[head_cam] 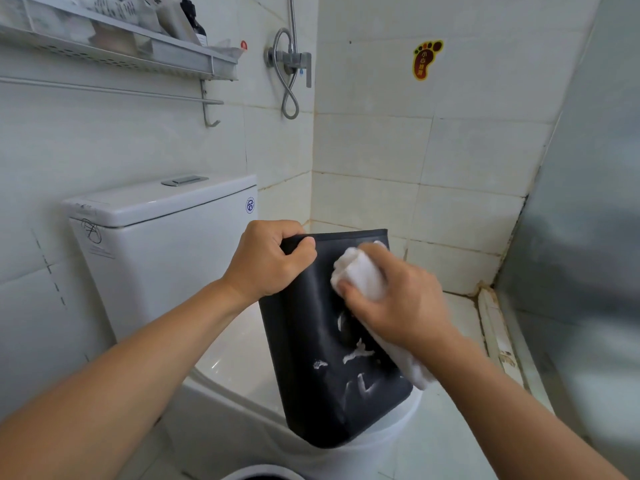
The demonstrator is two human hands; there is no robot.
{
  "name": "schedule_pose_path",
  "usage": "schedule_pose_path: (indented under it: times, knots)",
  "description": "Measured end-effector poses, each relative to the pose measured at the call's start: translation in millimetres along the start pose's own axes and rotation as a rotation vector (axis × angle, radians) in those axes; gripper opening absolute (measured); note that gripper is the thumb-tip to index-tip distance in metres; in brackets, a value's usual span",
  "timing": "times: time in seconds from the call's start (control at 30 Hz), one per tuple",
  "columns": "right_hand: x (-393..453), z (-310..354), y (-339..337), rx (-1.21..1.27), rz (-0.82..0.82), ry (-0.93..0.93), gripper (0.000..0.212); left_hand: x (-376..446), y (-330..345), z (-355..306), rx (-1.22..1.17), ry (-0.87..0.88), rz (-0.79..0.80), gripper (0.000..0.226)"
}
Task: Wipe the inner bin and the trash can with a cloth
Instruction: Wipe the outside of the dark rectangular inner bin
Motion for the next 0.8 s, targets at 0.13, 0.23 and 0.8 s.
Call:
schedule_pose_path:
  times: [0.13, 0.23, 0.8]
  knots:
    - [20.0, -13.8, -6.1, 0.021, -0.088, 0.222, 0.042, 4.3, 6.9, -6.3, 0.029, 0.015, 0.005, 0.038]
    - [10.5, 0.7, -4.9, 0.025, -0.072, 0.113, 0.043, 7.3, 8.4, -8.1, 0.071, 0.016, 0.004, 0.04]
    - [28.9, -18.0, -23.5, 0.096, -0.029, 0.302, 0.047, 4.7, 10.2, -16.7, -0.011, 0.033, 0.067, 0.036]
Point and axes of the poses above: each hand's wrist, its own x-axis towards the middle knuckle, its own y-axis out of the palm, z = x × y, the point moved 1 cm from there along x, towards the middle knuckle, and after that the axes turned 5 degrees about z, right-handed, at the moved point
